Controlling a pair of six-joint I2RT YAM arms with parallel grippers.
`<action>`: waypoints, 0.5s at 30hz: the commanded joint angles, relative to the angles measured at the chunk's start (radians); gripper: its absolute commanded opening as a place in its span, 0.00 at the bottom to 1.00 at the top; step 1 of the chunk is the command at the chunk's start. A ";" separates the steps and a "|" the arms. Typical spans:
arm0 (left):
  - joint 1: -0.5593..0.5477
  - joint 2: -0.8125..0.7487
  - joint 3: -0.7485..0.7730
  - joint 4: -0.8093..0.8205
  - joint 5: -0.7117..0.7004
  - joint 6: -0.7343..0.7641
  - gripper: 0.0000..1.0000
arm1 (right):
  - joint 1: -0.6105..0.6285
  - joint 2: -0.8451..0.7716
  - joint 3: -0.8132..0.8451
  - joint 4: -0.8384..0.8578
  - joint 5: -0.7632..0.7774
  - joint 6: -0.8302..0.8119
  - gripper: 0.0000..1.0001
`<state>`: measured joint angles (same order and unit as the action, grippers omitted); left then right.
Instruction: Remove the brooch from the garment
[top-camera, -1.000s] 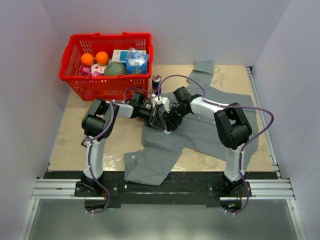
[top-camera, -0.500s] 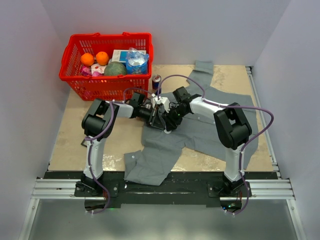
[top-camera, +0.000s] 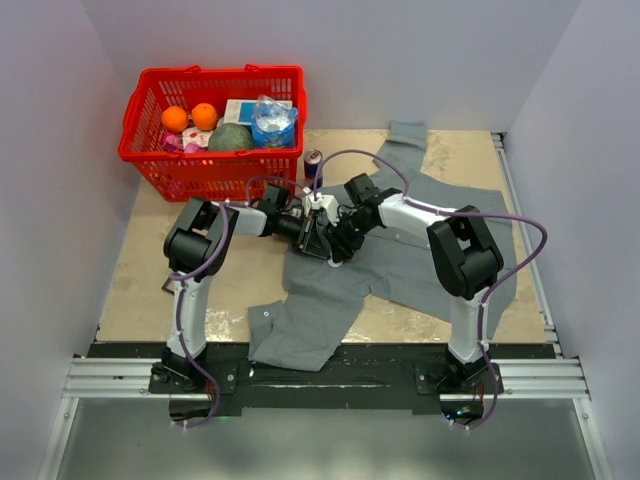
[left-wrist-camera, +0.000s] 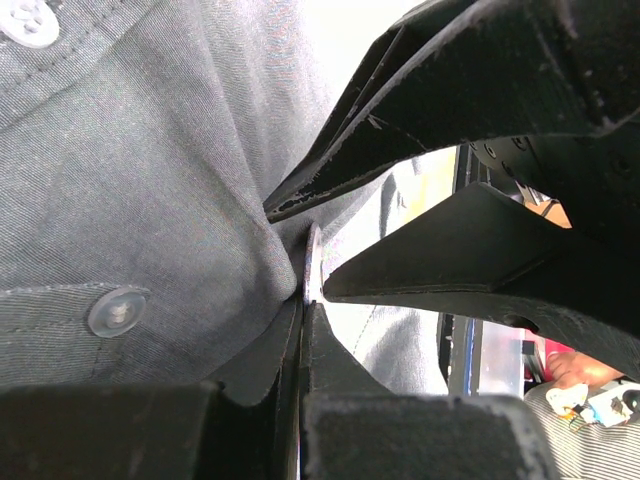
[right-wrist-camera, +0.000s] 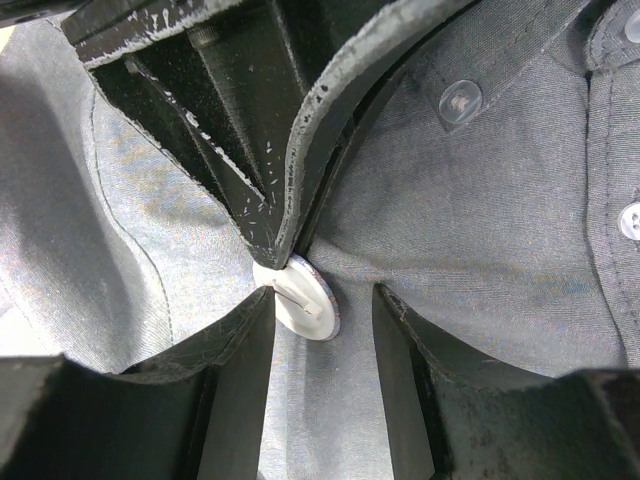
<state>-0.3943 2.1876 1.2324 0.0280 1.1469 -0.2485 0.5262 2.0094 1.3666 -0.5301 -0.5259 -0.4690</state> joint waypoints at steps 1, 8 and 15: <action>0.011 0.006 0.026 0.043 0.068 -0.026 0.00 | 0.009 0.038 -0.009 -0.034 0.092 -0.020 0.46; 0.012 0.015 0.027 0.050 0.070 -0.037 0.00 | 0.009 0.020 -0.023 -0.048 0.084 -0.042 0.46; 0.014 0.023 0.029 0.055 0.076 -0.041 0.00 | 0.009 0.003 -0.027 -0.048 0.069 -0.052 0.46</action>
<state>-0.3927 2.1956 1.2324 0.0479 1.1599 -0.2527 0.5301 2.0075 1.3682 -0.5362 -0.5159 -0.4889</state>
